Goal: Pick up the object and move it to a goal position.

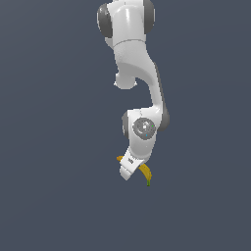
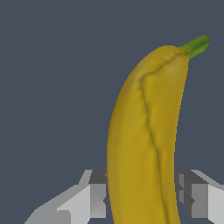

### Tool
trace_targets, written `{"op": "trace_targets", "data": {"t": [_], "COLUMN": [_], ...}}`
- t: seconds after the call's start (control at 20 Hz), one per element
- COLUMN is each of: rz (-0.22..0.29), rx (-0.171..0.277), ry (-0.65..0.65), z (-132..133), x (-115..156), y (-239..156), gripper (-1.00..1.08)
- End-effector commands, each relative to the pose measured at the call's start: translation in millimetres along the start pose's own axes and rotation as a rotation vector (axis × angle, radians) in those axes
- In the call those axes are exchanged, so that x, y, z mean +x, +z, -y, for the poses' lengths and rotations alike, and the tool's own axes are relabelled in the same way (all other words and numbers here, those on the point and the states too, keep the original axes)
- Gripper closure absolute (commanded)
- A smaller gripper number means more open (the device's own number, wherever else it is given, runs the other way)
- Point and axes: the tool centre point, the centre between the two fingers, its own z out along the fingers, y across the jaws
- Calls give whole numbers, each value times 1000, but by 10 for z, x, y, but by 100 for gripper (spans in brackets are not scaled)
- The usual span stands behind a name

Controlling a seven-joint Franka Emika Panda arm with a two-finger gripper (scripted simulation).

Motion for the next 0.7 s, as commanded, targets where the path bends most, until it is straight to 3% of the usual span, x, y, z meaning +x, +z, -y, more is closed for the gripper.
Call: {"op": "trace_targets", "data": {"t": [0.0,0.65], "rz": [0,0], "rx": [-1,0], "ry": [1,1], "z": [-12,23], "x": [-4,3], "y": [-1,-55], "gripper": [108,108]}}
